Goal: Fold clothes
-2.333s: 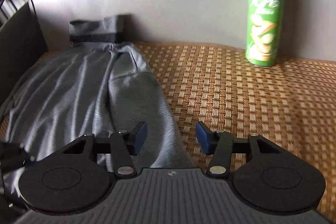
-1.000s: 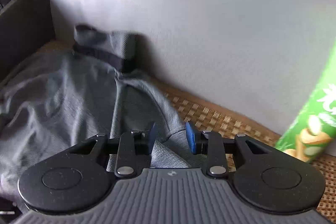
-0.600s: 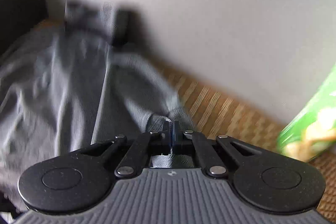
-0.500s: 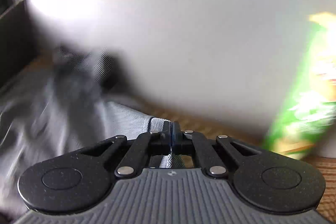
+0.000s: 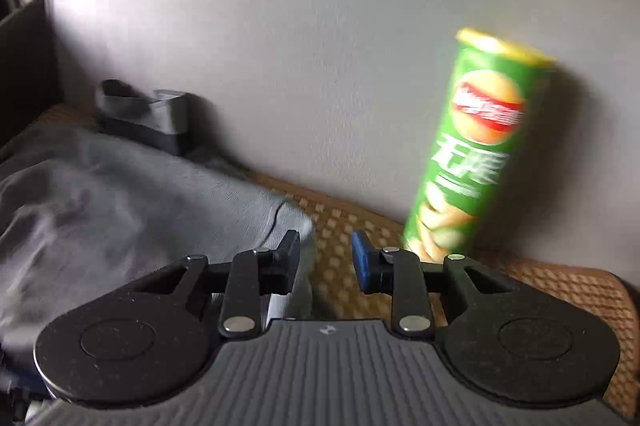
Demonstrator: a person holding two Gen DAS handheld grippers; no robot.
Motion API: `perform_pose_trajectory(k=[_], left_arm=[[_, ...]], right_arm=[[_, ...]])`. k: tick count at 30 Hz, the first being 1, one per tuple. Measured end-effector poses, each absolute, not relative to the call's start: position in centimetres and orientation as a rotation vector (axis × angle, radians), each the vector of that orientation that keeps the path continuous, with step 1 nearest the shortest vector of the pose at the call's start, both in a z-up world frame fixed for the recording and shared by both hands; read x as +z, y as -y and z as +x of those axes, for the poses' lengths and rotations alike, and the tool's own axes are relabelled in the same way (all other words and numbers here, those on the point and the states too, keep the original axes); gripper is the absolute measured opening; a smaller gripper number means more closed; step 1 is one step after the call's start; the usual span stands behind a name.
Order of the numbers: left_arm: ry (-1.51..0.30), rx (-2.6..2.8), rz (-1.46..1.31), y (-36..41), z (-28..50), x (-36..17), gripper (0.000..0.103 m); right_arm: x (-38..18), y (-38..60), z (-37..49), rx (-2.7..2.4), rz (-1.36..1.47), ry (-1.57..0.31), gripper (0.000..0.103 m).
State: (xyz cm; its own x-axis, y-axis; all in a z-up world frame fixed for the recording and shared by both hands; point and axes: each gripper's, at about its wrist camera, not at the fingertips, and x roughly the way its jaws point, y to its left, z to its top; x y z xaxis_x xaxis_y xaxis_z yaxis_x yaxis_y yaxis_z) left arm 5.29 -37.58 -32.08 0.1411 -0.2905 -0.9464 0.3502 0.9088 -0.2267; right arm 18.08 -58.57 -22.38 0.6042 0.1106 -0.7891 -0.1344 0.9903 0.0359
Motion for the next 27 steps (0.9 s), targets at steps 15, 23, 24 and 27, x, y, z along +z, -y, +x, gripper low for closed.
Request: perform_pose_trajectory(k=[15, 23, 24, 27], left_arm=[[-1.379, -0.421, -0.077, 48.8, 7.9, -35.2, 0.061], [-1.316, -0.324, -0.06, 51.4, 8.9, -35.4, 0.0], [-1.313, -0.313, -0.083, 51.2, 9.0, -35.2, 0.0], [-1.261, -0.314, -0.106, 50.5, 8.4, -33.0, 0.0]], right_arm=[[-22.7, 60.7, -9.1, 0.033, -0.068, -1.068, 0.06], [-25.1, 61.9, -8.9, 0.087, -0.049, -1.096, 0.039], [-25.3, 62.3, -8.7, 0.102, -0.036, -1.111, 0.02], [-23.9, 64.6, -8.4, 0.15, 0.107, -1.061, 0.002]])
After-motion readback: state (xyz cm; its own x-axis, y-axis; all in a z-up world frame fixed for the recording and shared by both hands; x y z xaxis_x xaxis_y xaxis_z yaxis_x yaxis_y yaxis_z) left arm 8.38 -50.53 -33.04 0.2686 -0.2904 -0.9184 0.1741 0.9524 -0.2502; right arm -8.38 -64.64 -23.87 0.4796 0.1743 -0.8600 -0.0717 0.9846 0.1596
